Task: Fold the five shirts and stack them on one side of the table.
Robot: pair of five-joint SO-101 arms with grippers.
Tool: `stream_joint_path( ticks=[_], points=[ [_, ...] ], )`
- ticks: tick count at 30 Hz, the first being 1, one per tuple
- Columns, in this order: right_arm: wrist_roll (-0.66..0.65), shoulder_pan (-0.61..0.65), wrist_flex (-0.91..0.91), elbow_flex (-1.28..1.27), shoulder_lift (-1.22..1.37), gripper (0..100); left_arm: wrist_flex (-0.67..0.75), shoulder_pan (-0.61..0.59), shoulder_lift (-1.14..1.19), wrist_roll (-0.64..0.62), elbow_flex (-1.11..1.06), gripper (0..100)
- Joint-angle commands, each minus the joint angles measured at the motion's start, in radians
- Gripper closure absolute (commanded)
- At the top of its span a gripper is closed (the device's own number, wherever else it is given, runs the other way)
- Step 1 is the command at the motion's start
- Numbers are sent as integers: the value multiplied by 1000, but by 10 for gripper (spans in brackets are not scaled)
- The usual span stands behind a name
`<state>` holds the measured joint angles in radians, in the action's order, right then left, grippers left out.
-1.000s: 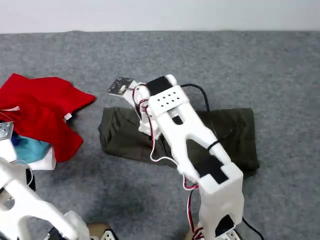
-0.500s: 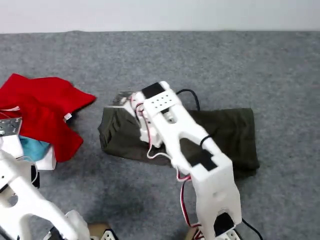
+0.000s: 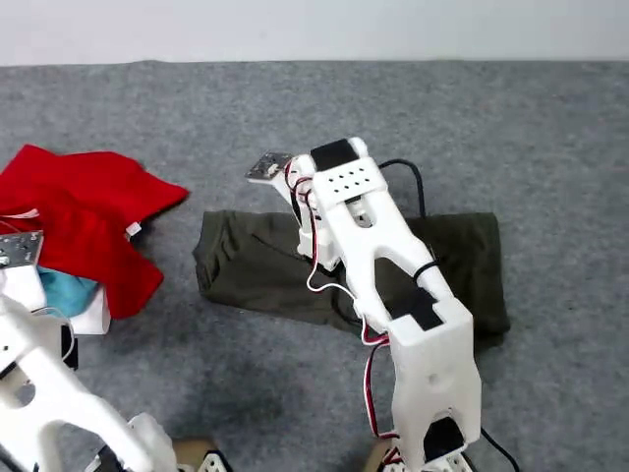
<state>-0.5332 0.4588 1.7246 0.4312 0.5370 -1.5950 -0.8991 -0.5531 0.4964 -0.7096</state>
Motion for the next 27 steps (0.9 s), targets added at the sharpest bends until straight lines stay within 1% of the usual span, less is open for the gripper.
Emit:
stream_joint_path(
  ticks=[1, 5, 10, 16, 24, 27],
  points=[
    [54, -65, 61, 46, -91, 981, 5, 2, -34, 8, 4, 995],
    [118, -193, 67, 41, -108, 981, 5, 2, -34, 11, 12, 995],
    [121, -331, 68, 40, -134, 981, 5, 2, -34, 12, 12, 995],
    [123, -453, 71, 25, -211, 981, 6, 6, -34, 12, 12, 995],
    [124, -585, 62, -152, -318, 981, 12, 8, -32, 14, 12, 995],
    [124, -630, 45, -163, -317, 980, 11, 14, -31, 57, 16, 995]
  ],
)
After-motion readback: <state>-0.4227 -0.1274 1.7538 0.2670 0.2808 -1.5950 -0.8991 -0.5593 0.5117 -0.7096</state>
